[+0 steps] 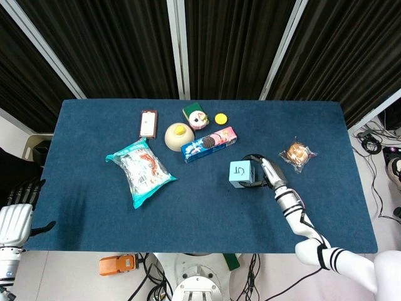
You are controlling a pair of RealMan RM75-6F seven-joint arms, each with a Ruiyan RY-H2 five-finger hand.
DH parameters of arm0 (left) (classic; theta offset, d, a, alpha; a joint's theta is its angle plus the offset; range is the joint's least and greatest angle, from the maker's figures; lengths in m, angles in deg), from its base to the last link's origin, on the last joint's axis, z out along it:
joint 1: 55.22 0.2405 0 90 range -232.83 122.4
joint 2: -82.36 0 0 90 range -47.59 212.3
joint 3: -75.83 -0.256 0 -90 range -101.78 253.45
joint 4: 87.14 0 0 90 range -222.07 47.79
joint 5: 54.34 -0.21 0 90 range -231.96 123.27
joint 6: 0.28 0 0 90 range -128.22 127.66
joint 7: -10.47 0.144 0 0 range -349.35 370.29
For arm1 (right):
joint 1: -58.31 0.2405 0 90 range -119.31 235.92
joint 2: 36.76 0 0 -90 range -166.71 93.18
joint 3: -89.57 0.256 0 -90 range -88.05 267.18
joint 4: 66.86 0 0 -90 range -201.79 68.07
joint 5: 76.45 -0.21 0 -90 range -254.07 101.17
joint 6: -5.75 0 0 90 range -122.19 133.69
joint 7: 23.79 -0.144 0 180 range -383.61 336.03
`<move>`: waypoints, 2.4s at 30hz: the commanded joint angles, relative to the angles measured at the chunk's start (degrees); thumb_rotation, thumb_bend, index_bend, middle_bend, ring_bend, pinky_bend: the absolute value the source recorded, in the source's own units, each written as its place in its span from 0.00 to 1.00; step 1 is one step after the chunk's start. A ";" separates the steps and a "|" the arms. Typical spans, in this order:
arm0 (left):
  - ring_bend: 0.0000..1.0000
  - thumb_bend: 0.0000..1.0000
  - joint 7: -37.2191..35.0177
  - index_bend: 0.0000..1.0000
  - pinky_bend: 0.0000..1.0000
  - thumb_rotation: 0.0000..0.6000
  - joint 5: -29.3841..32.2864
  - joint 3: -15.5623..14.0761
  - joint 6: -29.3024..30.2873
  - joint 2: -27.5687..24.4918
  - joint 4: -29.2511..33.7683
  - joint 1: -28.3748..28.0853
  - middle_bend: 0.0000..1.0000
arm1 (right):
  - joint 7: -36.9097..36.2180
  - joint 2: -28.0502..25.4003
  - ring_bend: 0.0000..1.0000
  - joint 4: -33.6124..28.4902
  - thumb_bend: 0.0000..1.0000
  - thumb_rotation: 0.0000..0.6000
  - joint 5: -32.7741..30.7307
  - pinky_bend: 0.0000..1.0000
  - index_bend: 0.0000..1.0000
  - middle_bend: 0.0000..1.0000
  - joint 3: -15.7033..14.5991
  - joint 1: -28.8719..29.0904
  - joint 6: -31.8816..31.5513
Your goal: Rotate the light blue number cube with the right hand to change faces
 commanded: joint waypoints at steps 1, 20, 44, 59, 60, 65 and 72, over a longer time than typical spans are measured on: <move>0.00 0.00 -0.05 0.04 0.00 1.00 -0.01 0.01 0.00 0.02 -0.06 -0.01 0.02 | -7.37 4.56 0.25 6.97 0.26 1.00 4.52 0.22 0.57 0.49 -2.02 -0.93 -2.72; 0.00 0.00 -0.22 0.04 0.00 1.00 0.47 0.21 -1.02 -0.03 -0.35 -0.52 0.02 | 23.60 -13.88 0.00 -13.94 0.26 1.00 -0.39 0.02 0.00 0.16 -3.60 -2.09 -0.25; 0.00 0.00 -1.45 0.04 0.00 1.00 0.47 -0.01 -1.67 0.23 -1.65 -0.80 0.02 | 89.80 -15.15 0.03 -42.54 0.24 0.91 -63.44 0.08 0.08 0.15 0.04 20.81 -11.47; 0.00 0.00 -2.95 0.04 0.00 1.00 0.94 -0.31 -1.76 0.98 -3.39 -0.26 0.02 | 90.12 -6.55 0.17 -32.55 0.24 0.95 -67.36 0.12 0.35 0.29 1.12 24.44 -11.56; 0.00 0.00 -2.99 0.04 0.00 1.00 1.01 -0.34 -1.73 1.00 -3.48 -0.17 0.02 | 89.57 -6.29 0.19 -32.17 0.25 0.96 -66.66 0.12 0.38 0.31 1.03 24.27 -11.20; 0.00 0.00 -3.36 0.04 0.00 1.00 1.36 -0.45 -1.62 1.11 -3.80 0.26 0.02 | 85.78 -6.05 0.26 -30.68 0.36 1.00 -61.85 0.14 0.53 0.39 0.48 22.73 -9.51; 0.00 0.00 -3.75 0.04 0.00 1.00 1.62 -0.52 -1.50 1.23 -4.04 0.68 0.02 | 69.56 -11.47 0.27 -32.82 0.37 1.00 -49.01 0.15 0.57 0.43 1.25 15.75 -1.16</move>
